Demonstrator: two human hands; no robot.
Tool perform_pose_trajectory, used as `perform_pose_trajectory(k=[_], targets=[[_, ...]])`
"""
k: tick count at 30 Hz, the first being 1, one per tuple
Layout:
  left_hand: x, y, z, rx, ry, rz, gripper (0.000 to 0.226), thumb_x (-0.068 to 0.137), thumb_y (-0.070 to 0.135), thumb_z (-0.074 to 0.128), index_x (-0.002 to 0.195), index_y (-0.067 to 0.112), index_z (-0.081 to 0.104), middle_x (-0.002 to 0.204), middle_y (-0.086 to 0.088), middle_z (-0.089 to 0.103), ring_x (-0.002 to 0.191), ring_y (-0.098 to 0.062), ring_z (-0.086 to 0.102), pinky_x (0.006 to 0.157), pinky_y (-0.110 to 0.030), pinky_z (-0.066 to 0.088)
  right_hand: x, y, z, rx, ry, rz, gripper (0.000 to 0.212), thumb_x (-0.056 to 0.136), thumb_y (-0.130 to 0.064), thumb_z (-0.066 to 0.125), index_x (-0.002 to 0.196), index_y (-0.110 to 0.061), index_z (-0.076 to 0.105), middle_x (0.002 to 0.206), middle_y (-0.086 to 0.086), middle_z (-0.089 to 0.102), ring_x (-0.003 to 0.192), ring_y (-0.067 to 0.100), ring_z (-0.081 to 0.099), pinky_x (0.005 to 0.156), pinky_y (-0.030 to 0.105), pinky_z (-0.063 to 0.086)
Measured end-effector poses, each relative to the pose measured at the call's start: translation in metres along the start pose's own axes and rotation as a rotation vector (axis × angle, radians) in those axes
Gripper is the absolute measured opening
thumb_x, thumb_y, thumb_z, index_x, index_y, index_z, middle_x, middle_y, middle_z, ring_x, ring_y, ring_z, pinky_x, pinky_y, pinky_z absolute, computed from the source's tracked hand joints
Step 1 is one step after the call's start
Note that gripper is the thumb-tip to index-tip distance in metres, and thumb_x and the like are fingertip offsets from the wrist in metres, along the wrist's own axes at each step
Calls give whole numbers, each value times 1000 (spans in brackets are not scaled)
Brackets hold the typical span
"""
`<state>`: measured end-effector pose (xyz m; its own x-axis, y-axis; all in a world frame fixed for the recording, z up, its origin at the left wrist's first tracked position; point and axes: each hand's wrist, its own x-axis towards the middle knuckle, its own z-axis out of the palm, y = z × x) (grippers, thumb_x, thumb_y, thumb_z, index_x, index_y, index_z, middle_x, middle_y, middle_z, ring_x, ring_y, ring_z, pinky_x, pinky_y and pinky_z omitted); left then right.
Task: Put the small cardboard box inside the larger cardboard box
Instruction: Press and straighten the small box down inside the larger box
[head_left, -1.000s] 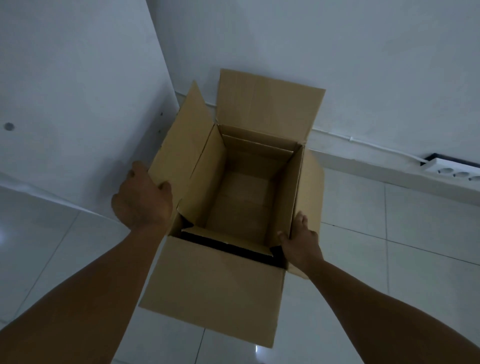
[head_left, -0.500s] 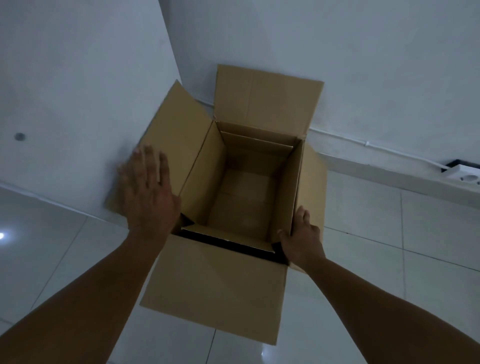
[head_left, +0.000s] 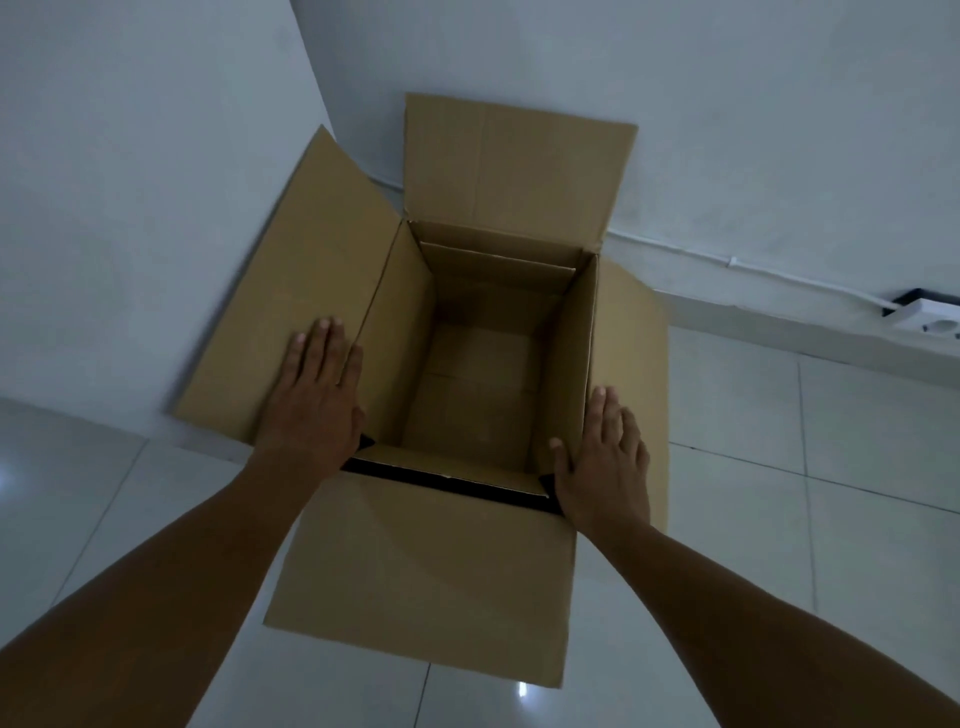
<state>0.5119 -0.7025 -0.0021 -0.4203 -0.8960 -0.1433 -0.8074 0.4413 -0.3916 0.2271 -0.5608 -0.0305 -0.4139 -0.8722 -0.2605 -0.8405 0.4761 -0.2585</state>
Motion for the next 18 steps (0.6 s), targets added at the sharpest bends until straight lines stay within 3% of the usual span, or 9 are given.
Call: perform_pose_trajectory(k=[4,8,18], targets=[[4,10,1,39,-91,31,83,99,47,32,154,6,-14,165,-21,-16,154,-34,-17,124,-50,-12,1,4,4,-66,39,-48,78,101,-54,25,158,-12,-8,167,10,-10,154,30,-8,124,47,4],[7,18,-3,121,-175,36,97,96,52,43,155,1,-14,164,-23,-19,153,-35,-19,123,-53,-13,5,3,7,-55,45,-63,79,101,-56,23,158,-13,-9,167,8,-11,154,25,-9,124,47,3],[16,14,-1,125,-160,-9,98,94,52,44,155,-3,-10,165,-24,-15,154,-34,-15,123,-52,-13,18,-3,12,-19,70,-89,79,101,-57,26,159,-15,-9,167,5,-11,154,22,-9,124,44,5]])
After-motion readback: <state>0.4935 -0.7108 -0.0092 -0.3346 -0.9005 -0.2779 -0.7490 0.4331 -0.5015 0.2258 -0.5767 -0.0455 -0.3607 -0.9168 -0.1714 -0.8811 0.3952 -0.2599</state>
